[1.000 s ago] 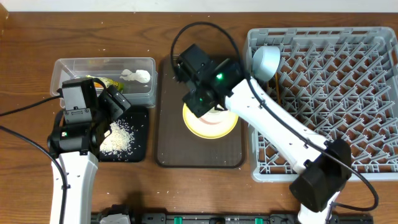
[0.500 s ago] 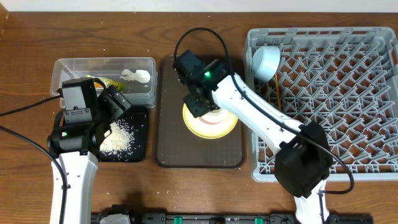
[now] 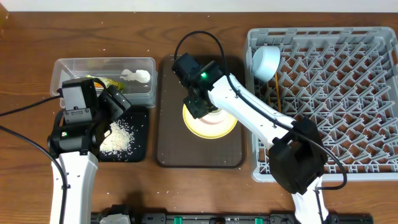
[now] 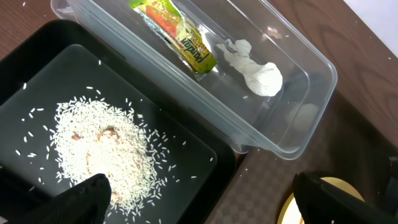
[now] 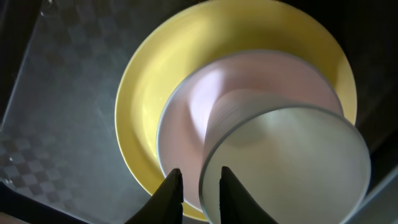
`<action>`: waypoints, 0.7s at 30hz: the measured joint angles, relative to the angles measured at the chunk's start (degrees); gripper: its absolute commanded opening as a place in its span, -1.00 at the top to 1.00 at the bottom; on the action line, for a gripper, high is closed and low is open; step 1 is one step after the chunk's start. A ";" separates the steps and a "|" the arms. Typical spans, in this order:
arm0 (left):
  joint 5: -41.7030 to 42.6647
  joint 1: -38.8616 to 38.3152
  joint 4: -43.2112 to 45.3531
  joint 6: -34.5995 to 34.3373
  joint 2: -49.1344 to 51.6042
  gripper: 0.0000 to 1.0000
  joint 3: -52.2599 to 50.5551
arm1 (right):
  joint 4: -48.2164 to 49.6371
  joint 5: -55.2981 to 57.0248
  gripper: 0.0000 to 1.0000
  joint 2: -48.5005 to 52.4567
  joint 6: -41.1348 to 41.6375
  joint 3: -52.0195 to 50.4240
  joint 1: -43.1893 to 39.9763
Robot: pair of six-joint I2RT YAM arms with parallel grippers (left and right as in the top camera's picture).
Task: Sort waste into correct bins and load items into the dishwasher rack
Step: 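Lower the right gripper into the white cup and grasp it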
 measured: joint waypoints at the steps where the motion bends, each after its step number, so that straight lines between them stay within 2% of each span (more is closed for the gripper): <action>1: 0.00 0.00 0.02 0.00 0.00 -0.93 0.00 | 0.28 0.00 0.66 0.00 0.13 -0.02 0.00; 21: 0.00 0.00 0.02 0.00 0.00 -0.93 0.00 | 0.68 0.68 0.77 0.00 1.77 -0.90 0.00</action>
